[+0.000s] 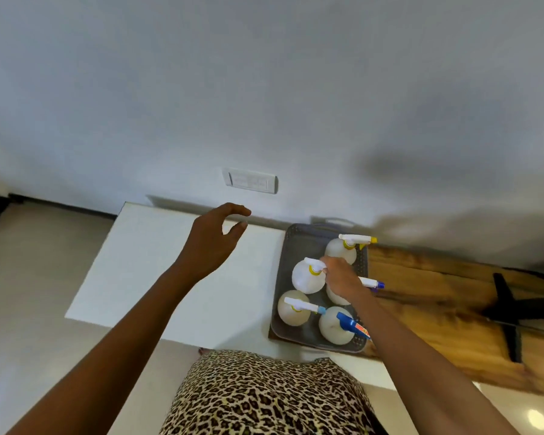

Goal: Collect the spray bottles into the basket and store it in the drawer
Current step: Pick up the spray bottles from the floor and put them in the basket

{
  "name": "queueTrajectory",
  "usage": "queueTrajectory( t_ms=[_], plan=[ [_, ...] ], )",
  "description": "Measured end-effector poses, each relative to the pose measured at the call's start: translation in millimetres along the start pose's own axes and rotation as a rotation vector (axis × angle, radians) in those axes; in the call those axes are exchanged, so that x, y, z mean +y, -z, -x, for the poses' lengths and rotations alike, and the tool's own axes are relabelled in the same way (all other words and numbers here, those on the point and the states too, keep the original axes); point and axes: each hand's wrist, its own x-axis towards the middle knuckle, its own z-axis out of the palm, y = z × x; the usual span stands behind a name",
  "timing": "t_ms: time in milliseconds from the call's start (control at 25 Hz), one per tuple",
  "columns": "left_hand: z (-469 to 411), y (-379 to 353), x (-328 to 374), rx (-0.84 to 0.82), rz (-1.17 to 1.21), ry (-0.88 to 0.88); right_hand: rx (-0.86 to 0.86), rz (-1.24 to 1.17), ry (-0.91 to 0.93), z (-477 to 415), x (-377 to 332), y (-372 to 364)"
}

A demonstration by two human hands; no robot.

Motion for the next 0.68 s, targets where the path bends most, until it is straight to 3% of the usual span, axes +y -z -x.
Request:
queueTrajectory(
  t_ms=[320, 680],
  plan=[
    [4.2, -2.9, -4.6, 0.024, -0.049, 0.119, -0.076, 0.046, 0.045, -22.9, 3.8, -14.5],
    [7.5, -2.3, -3.9, 0.052, -0.013, 0.132, -0.020, 0.051, 0.047, -20.1, 5.7, -14.6]
  ],
)
